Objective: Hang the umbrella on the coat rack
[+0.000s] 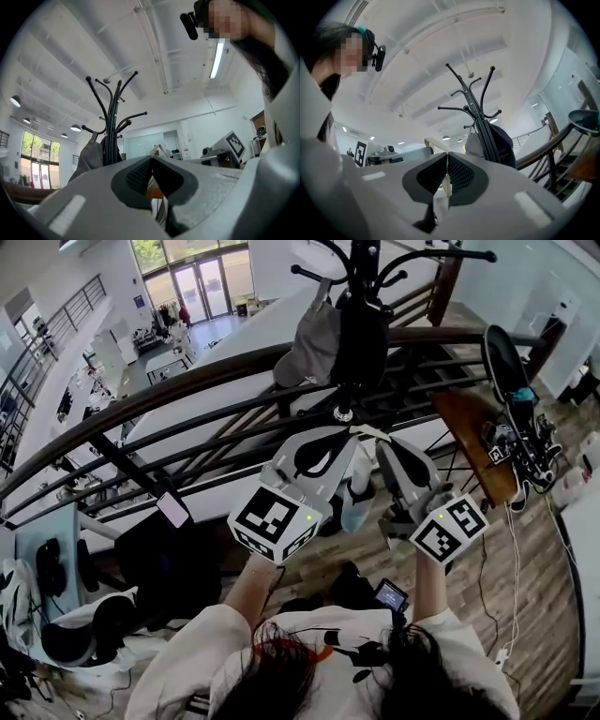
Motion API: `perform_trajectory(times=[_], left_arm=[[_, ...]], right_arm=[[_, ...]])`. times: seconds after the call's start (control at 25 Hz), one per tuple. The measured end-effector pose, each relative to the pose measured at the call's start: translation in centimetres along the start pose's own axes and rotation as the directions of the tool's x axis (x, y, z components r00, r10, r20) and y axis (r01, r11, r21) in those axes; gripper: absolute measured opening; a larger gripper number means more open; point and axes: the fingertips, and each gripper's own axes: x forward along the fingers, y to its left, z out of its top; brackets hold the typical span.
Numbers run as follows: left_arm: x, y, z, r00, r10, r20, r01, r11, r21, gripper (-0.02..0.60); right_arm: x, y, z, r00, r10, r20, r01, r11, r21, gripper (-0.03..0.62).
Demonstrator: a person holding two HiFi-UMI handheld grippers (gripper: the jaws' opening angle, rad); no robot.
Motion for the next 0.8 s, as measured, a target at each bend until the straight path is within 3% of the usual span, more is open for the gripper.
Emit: perform_trajectory(times=[0.24, 0.56, 0.8], left_arm=[[3.3, 1.5, 2.7, 0.999, 0.012, 0.042, -0.016, 0.997, 0.08, 0.002], [6.2, 3.7, 6.4, 0.99, 0.075, 0.117, -0.093, 0.984, 0.152, 0.002], [8.2, 5.4, 8.1, 0.982, 0.124, 0.139, -0.149, 0.971, 0.186, 0.002]], right_arm=[[1.8, -1.9, 3.6, 0.995, 0.094, 0.041, -0.094, 0.996, 0.005, 0.023], [4.4, -3.8, 7.5, 0.972, 0.225, 0.062, -0.223, 0.974, -0.041, 0.022], [6.3, -5.3, 10.0, 0.955, 0.284, 0.081, -0.276, 0.956, -0.096, 0.023]])
